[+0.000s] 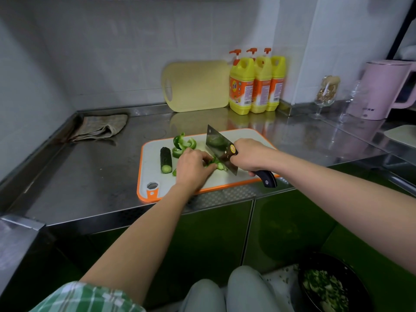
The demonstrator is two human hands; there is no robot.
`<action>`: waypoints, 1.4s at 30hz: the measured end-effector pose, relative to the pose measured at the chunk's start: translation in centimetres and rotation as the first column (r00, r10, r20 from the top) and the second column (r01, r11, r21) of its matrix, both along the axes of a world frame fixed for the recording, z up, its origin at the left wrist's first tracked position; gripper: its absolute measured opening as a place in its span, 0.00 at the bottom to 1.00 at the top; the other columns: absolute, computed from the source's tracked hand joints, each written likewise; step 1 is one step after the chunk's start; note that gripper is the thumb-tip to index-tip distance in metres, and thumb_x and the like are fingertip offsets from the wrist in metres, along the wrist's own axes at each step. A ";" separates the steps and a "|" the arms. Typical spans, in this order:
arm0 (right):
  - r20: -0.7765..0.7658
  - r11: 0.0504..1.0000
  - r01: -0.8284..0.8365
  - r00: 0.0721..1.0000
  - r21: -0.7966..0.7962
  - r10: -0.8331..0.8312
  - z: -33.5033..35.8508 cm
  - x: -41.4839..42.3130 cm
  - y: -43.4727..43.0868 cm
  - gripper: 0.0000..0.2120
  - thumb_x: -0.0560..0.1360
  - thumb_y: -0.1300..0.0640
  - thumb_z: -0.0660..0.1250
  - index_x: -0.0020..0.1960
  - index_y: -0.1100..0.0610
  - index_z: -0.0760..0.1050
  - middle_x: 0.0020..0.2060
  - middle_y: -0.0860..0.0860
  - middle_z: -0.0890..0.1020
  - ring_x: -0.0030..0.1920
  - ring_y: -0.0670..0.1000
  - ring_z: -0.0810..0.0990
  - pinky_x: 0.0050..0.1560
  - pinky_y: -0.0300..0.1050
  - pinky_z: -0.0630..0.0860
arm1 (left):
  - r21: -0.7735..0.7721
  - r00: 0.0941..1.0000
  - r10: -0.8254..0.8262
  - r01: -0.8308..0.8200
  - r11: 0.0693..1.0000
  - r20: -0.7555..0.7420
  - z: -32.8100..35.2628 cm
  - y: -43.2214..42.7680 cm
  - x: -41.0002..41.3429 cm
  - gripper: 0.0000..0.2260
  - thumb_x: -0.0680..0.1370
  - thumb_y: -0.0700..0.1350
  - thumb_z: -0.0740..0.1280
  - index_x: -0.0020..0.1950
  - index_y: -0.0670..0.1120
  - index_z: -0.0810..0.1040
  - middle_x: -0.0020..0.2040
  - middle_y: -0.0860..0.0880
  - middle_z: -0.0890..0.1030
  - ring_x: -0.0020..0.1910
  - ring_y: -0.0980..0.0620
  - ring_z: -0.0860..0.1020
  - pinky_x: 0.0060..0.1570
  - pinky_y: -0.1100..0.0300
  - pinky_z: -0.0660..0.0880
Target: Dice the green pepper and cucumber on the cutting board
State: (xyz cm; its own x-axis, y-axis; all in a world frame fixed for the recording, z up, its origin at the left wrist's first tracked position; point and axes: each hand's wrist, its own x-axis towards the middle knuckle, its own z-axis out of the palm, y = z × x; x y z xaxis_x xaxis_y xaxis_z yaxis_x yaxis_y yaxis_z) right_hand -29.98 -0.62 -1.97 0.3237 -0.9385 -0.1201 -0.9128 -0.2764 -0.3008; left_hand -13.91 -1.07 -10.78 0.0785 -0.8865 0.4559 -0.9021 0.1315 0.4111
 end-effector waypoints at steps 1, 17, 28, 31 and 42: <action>-0.005 1.000 0.004 1.000 0.003 -0.004 -0.1 0.1 0.0 0.05 0.76 0.65 0.56 0.45 0.63 0.70 0.38 0.63 0.80 0.26 0.56 0.78 0.25 0.38 0.71 | 0.003 1.000 -0.001 0.001 1.000 -0.010 0.0 0.0 0.0 0.12 0.73 0.54 0.73 0.53 0.50 0.85 0.47 0.50 0.83 0.52 0.48 0.73 0.48 0.55 0.70; 0.215 0.987 0.073 0.976 -0.146 -0.040 -1.5 -0.6 -1.9 0.07 0.78 0.61 0.58 0.41 0.57 0.67 0.34 0.56 0.76 0.24 0.54 0.77 0.25 0.40 0.70 | -0.007 0.998 -0.055 0.055 0.998 -0.038 -0.1 -0.3 -0.1 0.17 0.76 0.56 0.68 0.59 0.47 0.81 0.49 0.48 0.83 0.55 0.47 0.75 0.51 0.52 0.75; 0.018 0.997 -0.017 1.000 -0.075 0.019 -0.9 -0.9 -0.5 0.04 0.77 0.61 0.58 0.45 0.61 0.69 0.38 0.59 0.78 0.23 0.53 0.78 0.25 0.39 0.70 | 0.043 0.999 0.029 -0.028 0.999 -0.013 0.0 -0.4 -0.9 0.11 0.74 0.54 0.71 0.52 0.50 0.83 0.47 0.48 0.82 0.51 0.46 0.73 0.48 0.52 0.74; 0.016 0.996 -0.012 1.000 -0.083 0.013 -1.0 -1.0 -0.6 0.05 0.77 0.61 0.59 0.44 0.61 0.69 0.36 0.58 0.77 0.24 0.53 0.77 0.25 0.39 0.69 | 0.047 0.999 0.028 -0.027 0.999 -0.033 -0.1 -0.5 -0.9 0.10 0.74 0.53 0.71 0.52 0.50 0.84 0.47 0.48 0.82 0.51 0.46 0.74 0.48 0.51 0.74; -0.055 0.993 -0.044 0.998 -0.112 0.038 -1.2 -1.1 -1.0 0.08 0.78 0.58 0.59 0.39 0.58 0.67 0.38 0.59 0.78 0.28 0.55 0.79 0.27 0.41 0.70 | 0.032 0.997 0.069 -0.068 0.997 -0.029 -0.1 -0.9 -1.2 0.13 0.73 0.58 0.70 0.49 0.52 0.84 0.45 0.48 0.82 0.50 0.46 0.74 0.45 0.52 0.74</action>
